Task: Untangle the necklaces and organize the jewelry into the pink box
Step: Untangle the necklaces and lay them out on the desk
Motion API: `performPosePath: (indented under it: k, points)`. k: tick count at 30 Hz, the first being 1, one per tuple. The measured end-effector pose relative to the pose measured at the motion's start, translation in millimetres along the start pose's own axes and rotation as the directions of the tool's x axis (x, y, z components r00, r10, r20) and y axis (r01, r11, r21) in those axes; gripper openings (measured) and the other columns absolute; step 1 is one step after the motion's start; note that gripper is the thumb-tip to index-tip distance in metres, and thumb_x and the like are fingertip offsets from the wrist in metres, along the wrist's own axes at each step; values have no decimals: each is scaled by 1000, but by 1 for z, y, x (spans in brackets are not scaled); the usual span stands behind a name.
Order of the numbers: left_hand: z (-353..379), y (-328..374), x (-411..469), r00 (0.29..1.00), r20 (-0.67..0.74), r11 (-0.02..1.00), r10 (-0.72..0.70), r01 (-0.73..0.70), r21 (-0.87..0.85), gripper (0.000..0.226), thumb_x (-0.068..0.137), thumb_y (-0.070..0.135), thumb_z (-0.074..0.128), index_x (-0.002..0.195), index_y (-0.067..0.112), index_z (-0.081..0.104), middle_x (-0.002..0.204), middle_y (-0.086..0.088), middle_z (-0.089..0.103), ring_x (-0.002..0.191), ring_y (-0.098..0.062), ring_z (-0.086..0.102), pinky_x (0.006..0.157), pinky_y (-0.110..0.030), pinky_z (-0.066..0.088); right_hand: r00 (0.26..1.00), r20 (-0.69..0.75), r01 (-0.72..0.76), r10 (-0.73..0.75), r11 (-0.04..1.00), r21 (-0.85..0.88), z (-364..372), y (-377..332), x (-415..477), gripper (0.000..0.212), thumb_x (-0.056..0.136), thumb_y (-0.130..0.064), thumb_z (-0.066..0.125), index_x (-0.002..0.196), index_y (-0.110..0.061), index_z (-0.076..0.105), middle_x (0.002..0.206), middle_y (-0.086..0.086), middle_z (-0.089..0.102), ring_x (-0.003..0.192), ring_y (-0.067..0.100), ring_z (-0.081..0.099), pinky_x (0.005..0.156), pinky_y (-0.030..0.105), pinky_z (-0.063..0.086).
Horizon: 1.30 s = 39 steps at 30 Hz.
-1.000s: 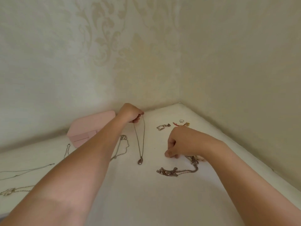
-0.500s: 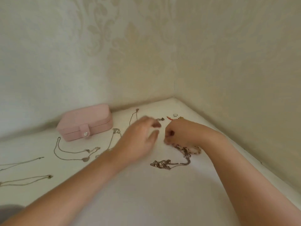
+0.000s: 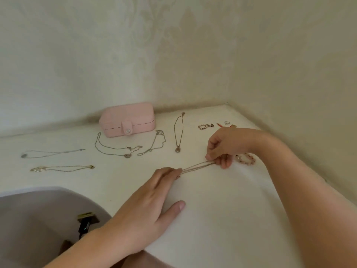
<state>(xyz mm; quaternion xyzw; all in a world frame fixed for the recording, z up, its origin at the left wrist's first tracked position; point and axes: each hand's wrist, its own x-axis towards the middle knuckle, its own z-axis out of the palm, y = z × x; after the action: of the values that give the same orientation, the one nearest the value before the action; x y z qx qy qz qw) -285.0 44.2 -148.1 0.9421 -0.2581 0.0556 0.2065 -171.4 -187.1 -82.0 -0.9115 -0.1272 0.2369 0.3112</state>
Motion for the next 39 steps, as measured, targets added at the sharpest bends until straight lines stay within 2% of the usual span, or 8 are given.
performPosePath:
  k: [9,13,16,19,23,29,34,39]
  points:
    - [-2,2,-35,973,-117,980,-199,198,-23,79,74,75,14,139,37,37,130,36,18,118,14,28,90,6,18,977,-121,169,-174,984,-55,23,-8,9,11,76,-24,78,80,-16,71,66,-5,65,57,6,59,59,15,47]
    - [-8,5,-41,971,-62,973,-229,231,17,66,75,77,16,130,48,39,135,28,22,124,1,32,101,-12,26,968,-159,181,-193,980,-85,30,-13,12,17,73,-30,80,80,-18,71,67,-3,64,54,5,54,62,21,45]
    - [-14,6,-42,964,61,965,-260,256,60,56,80,73,21,132,55,30,145,25,14,137,-6,16,116,-27,10,969,-175,158,-175,981,-108,32,-14,14,22,68,-36,82,81,-23,70,73,-6,65,59,3,54,62,19,42]
    - [-20,1,-46,956,167,971,-239,236,40,54,78,74,24,131,62,23,154,22,-2,142,0,-13,115,-29,-12,966,-196,143,-169,980,-139,31,-14,14,25,67,-32,84,85,-22,70,82,-6,63,70,6,55,63,19,39]
    - [-26,-8,-54,946,266,979,-183,199,-34,54,74,80,32,126,73,18,150,31,-17,134,9,-29,115,-32,-16,968,-211,102,-134,983,-155,22,-9,10,30,67,-29,84,91,-20,70,95,3,66,82,12,57,70,23,40]
    - [-29,-10,-64,958,160,930,-236,270,-250,75,68,76,54,131,71,13,144,46,-3,140,9,-10,119,-34,7,936,-271,190,-224,971,-145,18,-10,5,24,65,-16,84,83,-20,69,84,-5,63,77,8,58,65,18,40]
    - [-15,-12,-57,955,-8,950,-297,295,-106,83,66,86,24,140,53,8,142,46,-7,134,19,-5,104,-8,9,898,-326,325,-295,945,41,19,-19,6,15,72,-5,77,74,-15,67,69,1,68,57,3,60,58,12,45]
    - [-12,-17,-57,966,-14,965,-259,258,-41,73,73,82,15,139,51,22,148,36,-2,137,13,-4,116,-20,4,948,-150,281,-280,959,-12,32,-14,15,14,72,-4,78,76,-15,70,68,-2,68,59,3,60,62,13,48]
